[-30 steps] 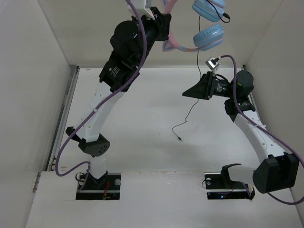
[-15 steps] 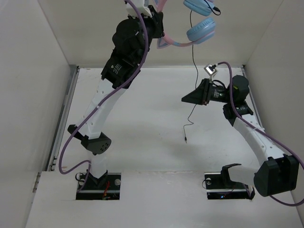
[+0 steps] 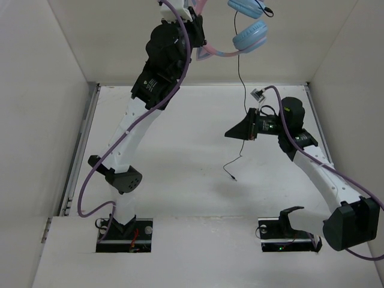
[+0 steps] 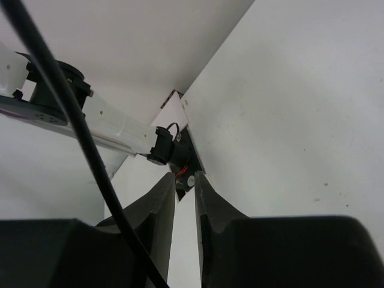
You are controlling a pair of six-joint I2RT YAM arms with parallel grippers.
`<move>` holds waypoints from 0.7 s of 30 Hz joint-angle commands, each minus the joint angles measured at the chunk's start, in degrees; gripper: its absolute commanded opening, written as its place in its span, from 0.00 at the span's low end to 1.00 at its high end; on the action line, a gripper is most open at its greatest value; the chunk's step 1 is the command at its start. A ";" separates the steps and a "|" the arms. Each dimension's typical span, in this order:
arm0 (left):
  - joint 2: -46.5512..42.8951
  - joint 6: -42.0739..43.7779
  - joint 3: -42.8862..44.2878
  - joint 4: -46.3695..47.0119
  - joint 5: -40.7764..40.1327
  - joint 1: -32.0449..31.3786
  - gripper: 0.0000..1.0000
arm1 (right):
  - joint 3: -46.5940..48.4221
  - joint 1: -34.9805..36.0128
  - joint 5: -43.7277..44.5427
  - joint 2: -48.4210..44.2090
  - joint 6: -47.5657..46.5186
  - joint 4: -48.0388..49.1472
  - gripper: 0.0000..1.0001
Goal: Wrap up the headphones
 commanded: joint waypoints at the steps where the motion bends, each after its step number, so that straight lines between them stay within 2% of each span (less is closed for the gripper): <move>1: -1.24 -0.44 1.41 9.53 -2.18 0.23 0.01 | 4.43 1.53 2.01 -0.53 -8.28 -6.19 0.22; 5: -1.16 1.40 0.10 10.67 -3.32 0.50 0.01 | 7.15 2.68 3.16 0.17 -12.94 -10.67 0.14; 10: -0.98 3.16 -2.63 12.61 -4.64 1.90 0.01 | 10.85 4.70 8.07 1.49 -21.80 -19.62 0.14; 13: -0.37 3.34 -2.63 12.78 -4.82 2.60 0.01 | 13.22 6.28 10.71 2.02 -27.44 -25.26 0.17; 21: 0.60 4.75 -1.93 14.63 -4.82 4.45 0.01 | 12.00 7.51 11.77 1.31 -29.03 -27.11 0.31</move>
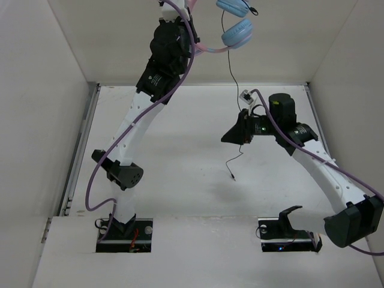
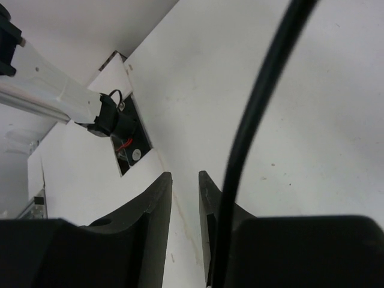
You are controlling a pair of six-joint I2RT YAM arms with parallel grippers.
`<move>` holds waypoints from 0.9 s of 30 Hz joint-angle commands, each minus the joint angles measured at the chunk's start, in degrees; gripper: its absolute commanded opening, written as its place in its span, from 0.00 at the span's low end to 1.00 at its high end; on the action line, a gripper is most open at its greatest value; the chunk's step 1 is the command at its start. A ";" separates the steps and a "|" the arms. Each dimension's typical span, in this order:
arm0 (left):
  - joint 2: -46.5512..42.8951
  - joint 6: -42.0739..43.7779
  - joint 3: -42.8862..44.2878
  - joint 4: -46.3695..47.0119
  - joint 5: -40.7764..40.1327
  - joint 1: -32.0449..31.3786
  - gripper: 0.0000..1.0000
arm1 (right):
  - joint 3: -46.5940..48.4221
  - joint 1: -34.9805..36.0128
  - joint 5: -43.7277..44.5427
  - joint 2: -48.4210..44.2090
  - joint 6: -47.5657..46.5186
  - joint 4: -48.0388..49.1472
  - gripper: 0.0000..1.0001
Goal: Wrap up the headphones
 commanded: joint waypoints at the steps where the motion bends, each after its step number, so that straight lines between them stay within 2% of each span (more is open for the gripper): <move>1: -1.67 -0.33 1.41 9.56 -1.08 1.00 0.01 | 1.05 1.06 1.43 -0.70 -3.07 -1.78 0.33; 7: -1.05 -0.32 1.86 9.73 -1.87 2.05 0.01 | 0.87 2.56 3.89 -0.79 -5.52 -3.54 0.41; 27: 0.97 0.64 2.12 10.00 -3.45 6.89 0.01 | 3.77 8.01 10.13 0.80 -17.91 -11.71 0.40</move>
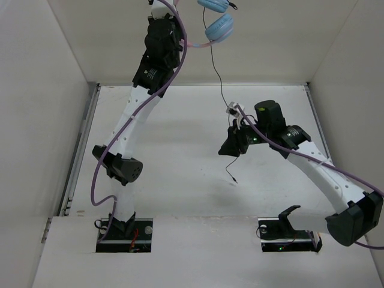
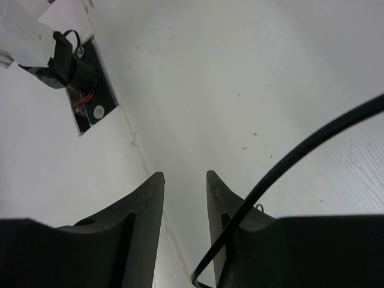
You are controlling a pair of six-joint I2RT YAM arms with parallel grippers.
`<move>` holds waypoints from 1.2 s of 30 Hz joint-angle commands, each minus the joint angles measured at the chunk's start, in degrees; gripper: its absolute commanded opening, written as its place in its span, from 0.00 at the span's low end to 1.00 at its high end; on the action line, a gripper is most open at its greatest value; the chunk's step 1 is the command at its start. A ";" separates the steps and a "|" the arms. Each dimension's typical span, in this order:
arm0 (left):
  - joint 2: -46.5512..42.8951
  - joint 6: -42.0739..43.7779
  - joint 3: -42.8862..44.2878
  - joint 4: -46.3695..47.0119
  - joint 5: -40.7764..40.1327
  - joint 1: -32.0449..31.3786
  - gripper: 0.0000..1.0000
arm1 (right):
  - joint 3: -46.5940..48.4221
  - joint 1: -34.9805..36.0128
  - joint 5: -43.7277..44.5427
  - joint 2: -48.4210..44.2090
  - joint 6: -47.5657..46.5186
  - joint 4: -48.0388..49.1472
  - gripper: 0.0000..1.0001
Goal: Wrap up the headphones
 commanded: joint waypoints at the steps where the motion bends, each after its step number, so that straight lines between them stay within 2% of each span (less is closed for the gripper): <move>1: -1.44 -0.69 2.12 8.71 -1.05 1.14 0.01 | 3.79 1.12 1.94 0.29 -4.54 -1.79 0.38; 3: -1.26 -0.52 2.12 8.80 -1.13 1.40 0.01 | 4.67 1.39 2.03 0.73 -5.68 -2.50 0.29; 5: -1.17 -0.52 2.03 8.80 -1.31 1.49 0.01 | 6.33 2.18 2.29 1.69 -8.22 -4.07 0.16; 6: -1.09 -0.60 1.94 8.80 -1.48 1.49 0.01 | 7.13 2.53 2.90 2.05 -9.28 -4.78 0.13; 12: -1.35 0.45 -0.95 8.79 -1.49 0.18 0.01 | 16.61 7.97 15.53 6.88 -23.06 -14.52 0.06; 17: -3.45 3.70 -11.30 12.04 -1.66 -0.53 0.01 | 23.65 12.63 32.50 9.34 -35.20 -17.79 0.04; 23: -6.62 6.86 -25.20 17.14 -1.93 -0.27 0.01 | 29.01 13.43 47.28 10.05 -46.02 -14.28 0.02; 27: -7.67 7.13 -29.25 17.58 -1.75 0.26 0.01 | 31.30 12.20 53.34 9.88 -52.52 -9.98 0.01; 36: -10.84 7.13 -37.16 15.66 1.67 -2.46 0.01 | 29.99 9.48 64.34 9.26 -66.93 8.46 0.00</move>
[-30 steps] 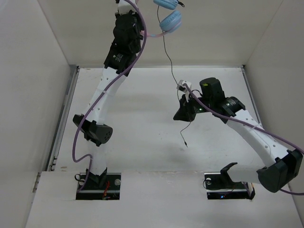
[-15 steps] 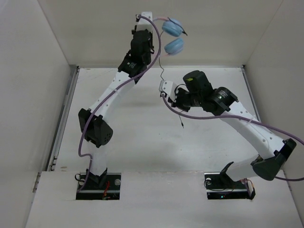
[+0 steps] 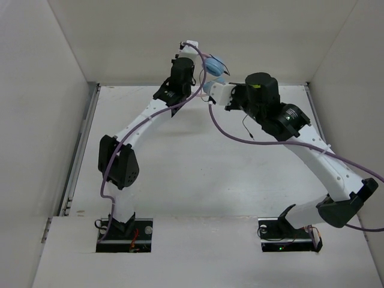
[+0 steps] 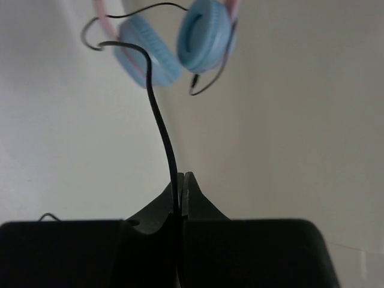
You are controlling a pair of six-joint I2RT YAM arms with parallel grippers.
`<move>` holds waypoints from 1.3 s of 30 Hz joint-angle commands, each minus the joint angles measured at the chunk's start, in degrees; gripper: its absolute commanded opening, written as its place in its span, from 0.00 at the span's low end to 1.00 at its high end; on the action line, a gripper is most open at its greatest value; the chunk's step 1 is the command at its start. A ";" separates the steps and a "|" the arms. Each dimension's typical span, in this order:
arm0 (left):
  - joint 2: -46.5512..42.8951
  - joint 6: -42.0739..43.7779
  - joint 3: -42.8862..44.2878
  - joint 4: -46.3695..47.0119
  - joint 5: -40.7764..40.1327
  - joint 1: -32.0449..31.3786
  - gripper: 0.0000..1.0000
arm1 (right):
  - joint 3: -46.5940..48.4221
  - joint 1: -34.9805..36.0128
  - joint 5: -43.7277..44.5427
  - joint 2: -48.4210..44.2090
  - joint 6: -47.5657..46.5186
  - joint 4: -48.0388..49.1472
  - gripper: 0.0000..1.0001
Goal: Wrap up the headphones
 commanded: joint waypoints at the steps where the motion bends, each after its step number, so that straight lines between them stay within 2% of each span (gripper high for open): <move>1: -8.13 -1.11 -1.89 6.50 2.57 -2.09 0.01 | -0.02 -2.06 7.32 -1.36 -8.72 14.18 0.00; 8: -14.89 -0.50 -11.29 4.30 7.67 -7.27 0.00 | -6.44 -7.07 7.85 -3.91 -14.27 26.94 0.00; 16: -22.19 -0.23 -20.08 0.96 12.68 -14.04 0.00 | -6.62 -10.76 6.09 -5.50 -12.60 27.57 0.00; 22: -25.27 -0.14 -21.58 0.16 15.32 -17.03 0.00 | -6.79 -13.05 4.95 -6.02 -11.20 27.21 0.00; 30: -27.73 -2.95 -17.37 -2.38 19.44 -18.53 0.00 | -7.50 -18.41 -2.69 -7.16 3.03 19.23 0.02; 39: -28.70 -7.34 -11.48 -4.67 23.84 -19.67 0.00 | -5.39 -24.04 -19.46 -7.08 21.84 7.71 0.05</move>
